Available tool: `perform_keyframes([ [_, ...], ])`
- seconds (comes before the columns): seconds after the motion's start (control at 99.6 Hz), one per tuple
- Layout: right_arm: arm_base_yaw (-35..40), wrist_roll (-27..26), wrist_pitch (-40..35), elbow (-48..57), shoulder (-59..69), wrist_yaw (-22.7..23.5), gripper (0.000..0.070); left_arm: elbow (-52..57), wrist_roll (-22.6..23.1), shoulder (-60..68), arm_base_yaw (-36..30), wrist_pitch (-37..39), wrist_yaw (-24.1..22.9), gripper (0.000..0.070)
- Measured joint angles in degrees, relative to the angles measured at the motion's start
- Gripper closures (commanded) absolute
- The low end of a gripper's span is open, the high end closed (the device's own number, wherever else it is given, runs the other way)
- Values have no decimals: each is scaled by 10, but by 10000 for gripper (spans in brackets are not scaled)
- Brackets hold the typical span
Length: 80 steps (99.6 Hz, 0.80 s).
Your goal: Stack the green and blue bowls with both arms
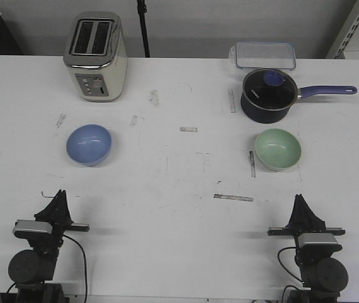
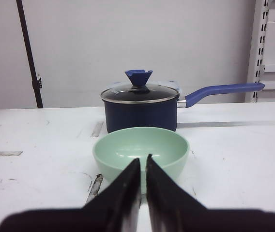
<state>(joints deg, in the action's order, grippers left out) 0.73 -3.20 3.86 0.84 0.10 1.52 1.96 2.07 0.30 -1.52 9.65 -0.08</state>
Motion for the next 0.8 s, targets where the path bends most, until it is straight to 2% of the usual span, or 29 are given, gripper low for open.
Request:
perform_keyframes([
  [0.121, 0, 14, -11, 19, 0, 0, 688, 0, 0, 0, 0, 0, 0, 699],
  [0.321, 0, 30, -35, 109, 45, -3, 688, 0, 0, 0, 0, 0, 0, 699],
  [0.653, 0, 39, -67, 244, 256, -15, 688, 0, 0, 0, 0, 0, 0, 699],
  [0.804, 0, 46, -119, 318, 372, -15, 688, 0, 0, 0, 0, 0, 0, 699],
])
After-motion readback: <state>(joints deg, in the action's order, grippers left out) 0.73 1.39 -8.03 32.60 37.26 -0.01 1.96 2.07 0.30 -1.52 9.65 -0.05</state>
